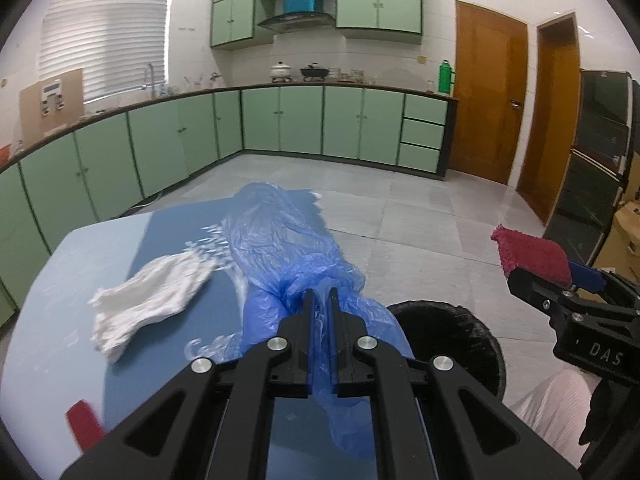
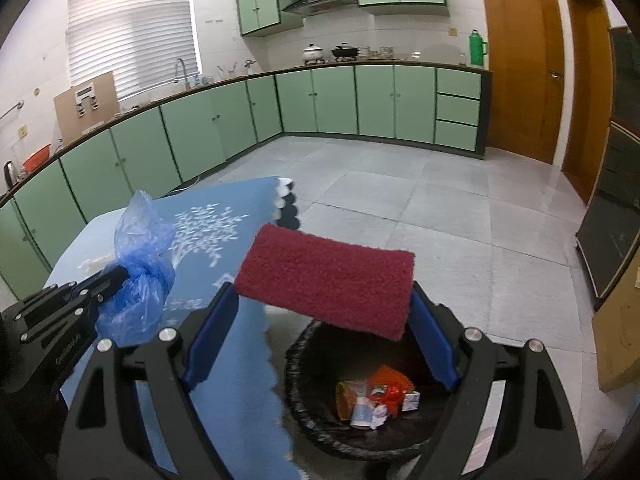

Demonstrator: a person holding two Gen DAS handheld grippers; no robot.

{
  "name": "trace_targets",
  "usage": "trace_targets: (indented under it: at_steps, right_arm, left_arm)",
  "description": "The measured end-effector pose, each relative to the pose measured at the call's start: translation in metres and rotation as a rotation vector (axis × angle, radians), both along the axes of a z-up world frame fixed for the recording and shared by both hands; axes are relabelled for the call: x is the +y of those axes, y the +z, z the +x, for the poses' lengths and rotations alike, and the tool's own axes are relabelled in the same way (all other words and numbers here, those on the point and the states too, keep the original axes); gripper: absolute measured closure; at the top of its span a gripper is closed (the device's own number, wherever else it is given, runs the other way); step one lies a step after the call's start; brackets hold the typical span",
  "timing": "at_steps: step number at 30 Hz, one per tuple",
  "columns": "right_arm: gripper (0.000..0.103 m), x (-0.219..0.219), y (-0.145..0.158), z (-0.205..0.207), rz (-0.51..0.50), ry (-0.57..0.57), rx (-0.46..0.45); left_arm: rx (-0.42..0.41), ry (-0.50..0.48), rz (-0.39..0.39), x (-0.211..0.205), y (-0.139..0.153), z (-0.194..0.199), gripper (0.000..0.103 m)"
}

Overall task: Collect trash
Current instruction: 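Carry the red pad and blue bags over the black bin with both grippers, then open both grippers to drop the pad and bags into the bin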

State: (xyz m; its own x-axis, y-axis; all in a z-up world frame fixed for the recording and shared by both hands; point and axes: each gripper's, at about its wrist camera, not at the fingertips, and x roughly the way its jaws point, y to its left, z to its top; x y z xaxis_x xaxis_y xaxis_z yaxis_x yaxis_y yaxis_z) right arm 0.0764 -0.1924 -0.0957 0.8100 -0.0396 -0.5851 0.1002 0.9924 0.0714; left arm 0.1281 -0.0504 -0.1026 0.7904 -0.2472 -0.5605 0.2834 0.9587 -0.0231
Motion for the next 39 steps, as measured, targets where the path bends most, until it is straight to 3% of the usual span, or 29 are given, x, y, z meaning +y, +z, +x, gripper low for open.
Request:
trace_targets:
  at_steps: [18, 32, 34, 36, 38, 39]
  right_arm:
    - [0.022, -0.099, -0.045, 0.0, -0.015, -0.184, 0.039]
    - [0.022, -0.134, -0.086, 0.017, 0.028, -0.242, 0.114]
    - [0.02, -0.135, -0.089, 0.021, 0.035, -0.246, 0.124]
    - [0.02, -0.133, -0.094, 0.026, 0.039, -0.234, 0.143]
    - [0.014, -0.132, -0.097, 0.029, 0.036, -0.228, 0.153]
    - [0.014, -0.131, -0.098, 0.029, 0.032, -0.225, 0.155]
  left_arm:
    - [0.079, -0.209, -0.006, -0.113, -0.029, 0.044, 0.098]
    - [0.174, -0.273, 0.0, -0.152, -0.062, 0.076, 0.096]
    - [0.188, -0.272, -0.015, -0.147, -0.061, 0.083, 0.091]
    - [0.191, -0.28, -0.026, -0.143, -0.058, 0.085, 0.06]
    - [0.17, -0.278, -0.035, -0.141, -0.054, 0.084, 0.05]
    - [0.163, -0.278, -0.038, -0.14, -0.051, 0.084, 0.05]
